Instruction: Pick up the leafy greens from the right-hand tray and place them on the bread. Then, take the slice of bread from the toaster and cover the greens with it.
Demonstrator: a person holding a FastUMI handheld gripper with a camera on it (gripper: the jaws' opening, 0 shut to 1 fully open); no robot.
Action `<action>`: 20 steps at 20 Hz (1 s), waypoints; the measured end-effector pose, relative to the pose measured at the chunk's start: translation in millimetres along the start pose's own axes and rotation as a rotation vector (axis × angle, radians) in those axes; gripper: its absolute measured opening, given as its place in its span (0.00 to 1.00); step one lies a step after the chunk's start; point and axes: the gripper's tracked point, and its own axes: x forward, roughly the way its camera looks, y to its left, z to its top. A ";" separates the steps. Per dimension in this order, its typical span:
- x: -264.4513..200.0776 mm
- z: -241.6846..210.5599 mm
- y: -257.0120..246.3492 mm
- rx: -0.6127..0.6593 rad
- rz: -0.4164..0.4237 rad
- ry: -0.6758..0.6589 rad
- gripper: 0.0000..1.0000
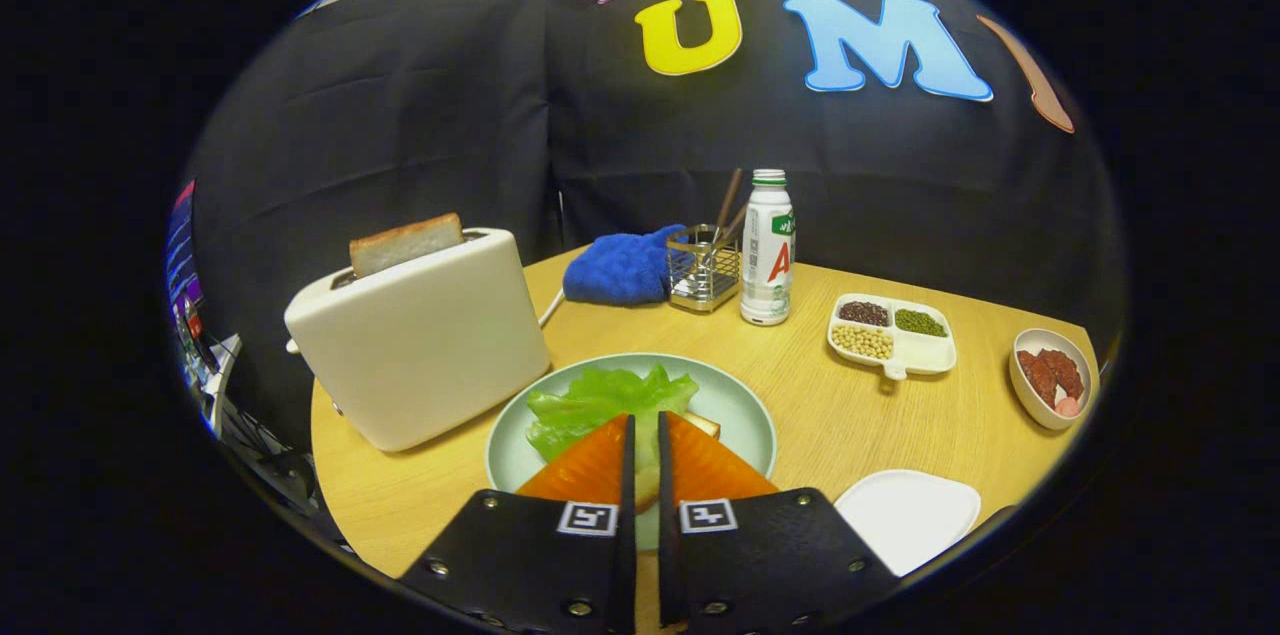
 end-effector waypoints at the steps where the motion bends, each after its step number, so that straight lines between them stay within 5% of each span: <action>1: 0.1 -0.8 -2.2 -0.011 -0.017 -0.002 0.20; 5: -7.0 4.1 -12.8 -0.030 -0.101 -0.046 0.32; 7: -20.4 13.2 -12.7 -0.029 -0.131 -0.083 0.53; 15: -83.5 67.6 6.1 0.000 -0.441 -0.292 0.54; 20: -88.1 73.7 40.1 0.020 -0.423 -0.301 0.54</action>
